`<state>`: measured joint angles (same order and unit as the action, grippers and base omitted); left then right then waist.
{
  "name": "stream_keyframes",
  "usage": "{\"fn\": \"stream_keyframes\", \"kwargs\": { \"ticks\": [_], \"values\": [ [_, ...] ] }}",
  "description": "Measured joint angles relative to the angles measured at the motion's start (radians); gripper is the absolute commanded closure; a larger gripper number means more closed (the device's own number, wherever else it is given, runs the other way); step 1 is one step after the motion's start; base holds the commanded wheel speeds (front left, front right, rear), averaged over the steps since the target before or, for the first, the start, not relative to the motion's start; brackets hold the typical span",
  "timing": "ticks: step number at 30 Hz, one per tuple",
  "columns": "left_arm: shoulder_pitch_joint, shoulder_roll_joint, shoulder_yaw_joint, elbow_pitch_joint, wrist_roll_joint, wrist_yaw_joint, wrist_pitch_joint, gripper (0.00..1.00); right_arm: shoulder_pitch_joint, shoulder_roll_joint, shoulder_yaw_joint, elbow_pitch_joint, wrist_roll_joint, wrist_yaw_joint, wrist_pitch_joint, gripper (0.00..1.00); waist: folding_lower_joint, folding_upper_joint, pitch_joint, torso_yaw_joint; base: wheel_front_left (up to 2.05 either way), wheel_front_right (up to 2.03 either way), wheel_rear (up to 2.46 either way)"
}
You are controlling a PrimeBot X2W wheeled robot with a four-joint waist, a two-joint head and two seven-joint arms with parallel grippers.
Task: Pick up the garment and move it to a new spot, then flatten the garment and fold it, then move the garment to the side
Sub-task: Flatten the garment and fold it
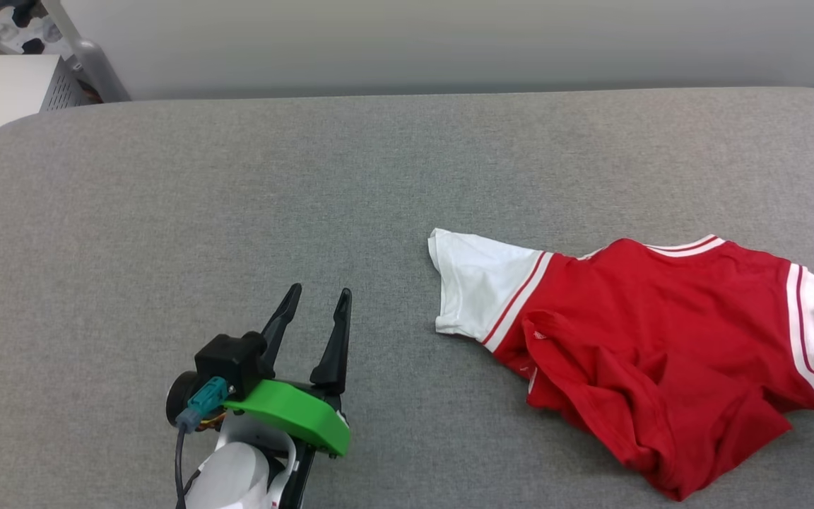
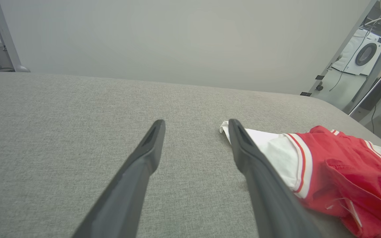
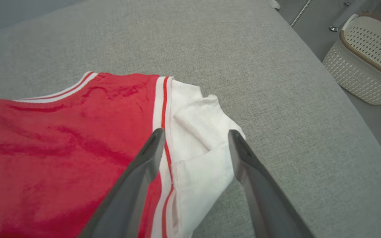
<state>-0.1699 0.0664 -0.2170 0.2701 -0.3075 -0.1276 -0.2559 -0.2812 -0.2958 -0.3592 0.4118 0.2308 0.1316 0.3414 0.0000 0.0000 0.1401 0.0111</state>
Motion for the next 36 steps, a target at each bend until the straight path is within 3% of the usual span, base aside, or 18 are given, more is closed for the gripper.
{"fn": "stream_keyframes", "kwargs": {
  "ticks": [8, 15, 27, 32, 36],
  "values": [
    [0.002, -0.001, 0.009, -0.006, -0.004, 0.0, 0.0, 0.0, 0.006, -0.016, 0.147, -0.171, 0.018, 0.0, -0.177, 0.0, 0.0, 0.0, -0.039, -0.014, 0.0, 0.0, 0.0],
    [0.006, -0.001, 0.011, -0.029, -0.014, 0.0, 0.0, 0.0, 0.102, -0.022, 0.241, -0.346, 0.049, 0.0, -0.312, 0.0, 0.0, 0.0, -0.071, -0.024, 0.0, 0.0, 0.0],
    [0.058, -0.004, -0.003, -0.032, -0.028, 0.0, 0.0, 0.0, 0.282, 0.145, 0.225, -0.454, -0.011, 0.0, -0.443, 0.0, 0.0, 0.0, -0.091, -0.033, 0.0, 0.0, 0.0],
    [0.062, -0.001, -0.006, -0.033, -0.033, 0.0, 0.0, 0.0, 0.285, 0.166, 0.22, -0.466, -0.019, 0.0, -0.451, 0.0, 0.0, 0.0, -0.088, -0.045, 0.0, 0.0, 0.0],
    [0.03, 0.037, -0.078, -0.021, -0.037, 0.0, 0.0, 0.0, 0.285, 0.17, 0.214, -0.487, -0.027, 0.0, -0.451, 0.0, 0.0, 0.0, -0.07, -0.056, 0.0, 0.0, 0.0]
  ]
}}
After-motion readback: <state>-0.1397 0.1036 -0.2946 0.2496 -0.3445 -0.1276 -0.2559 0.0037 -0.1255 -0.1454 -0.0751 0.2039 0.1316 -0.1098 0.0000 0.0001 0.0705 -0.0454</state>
